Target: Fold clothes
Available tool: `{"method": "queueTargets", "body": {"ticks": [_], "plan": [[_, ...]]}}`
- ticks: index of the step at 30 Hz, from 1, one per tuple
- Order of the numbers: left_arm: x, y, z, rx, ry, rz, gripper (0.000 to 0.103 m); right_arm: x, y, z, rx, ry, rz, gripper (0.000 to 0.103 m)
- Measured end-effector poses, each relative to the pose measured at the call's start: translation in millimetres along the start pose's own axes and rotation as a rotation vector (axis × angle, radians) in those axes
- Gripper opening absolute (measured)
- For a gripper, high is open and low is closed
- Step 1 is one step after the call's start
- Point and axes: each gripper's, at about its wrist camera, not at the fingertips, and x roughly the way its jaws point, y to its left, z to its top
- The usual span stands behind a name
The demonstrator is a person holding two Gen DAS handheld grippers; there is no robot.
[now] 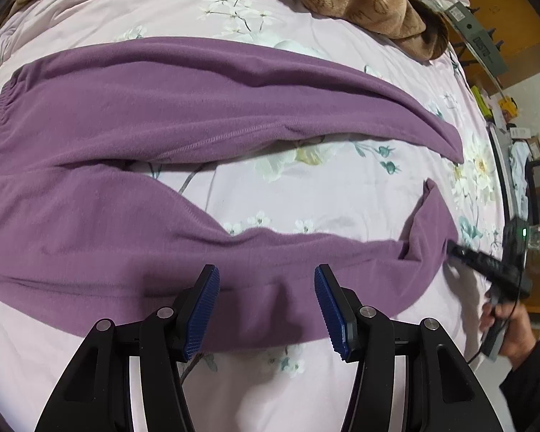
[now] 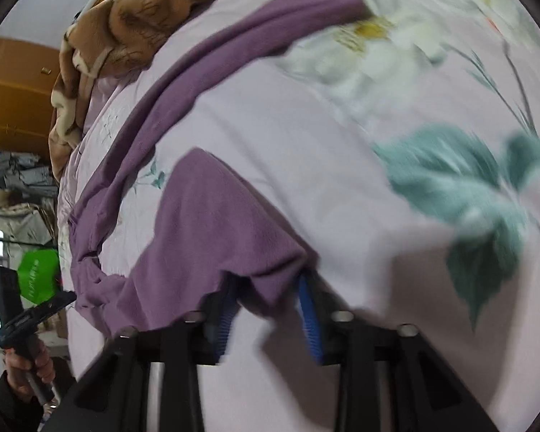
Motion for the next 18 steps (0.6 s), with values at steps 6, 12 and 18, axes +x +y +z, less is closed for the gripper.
{"method": "queueTargets", "body": {"ticks": [6, 12, 18], "plan": [[-9.0, 8.6, -3.5, 0.017, 0.002, -0.002, 0.057, -84.4, 32.6, -6.3, -0.219, -0.167, -0.227, 0.003], [-10.5, 12.7, -0.3, 0.038, 0.006, -0.011, 0.057, -137.1, 48.2, -43.4, -0.324, -0.22, -0.449, 0.003], [-2.4, 6.4, -8.3, 0.076, 0.041, -0.018, 0.057, -109.0, -8.4, -75.3, -0.043, -0.063, -0.318, 0.011]]}}
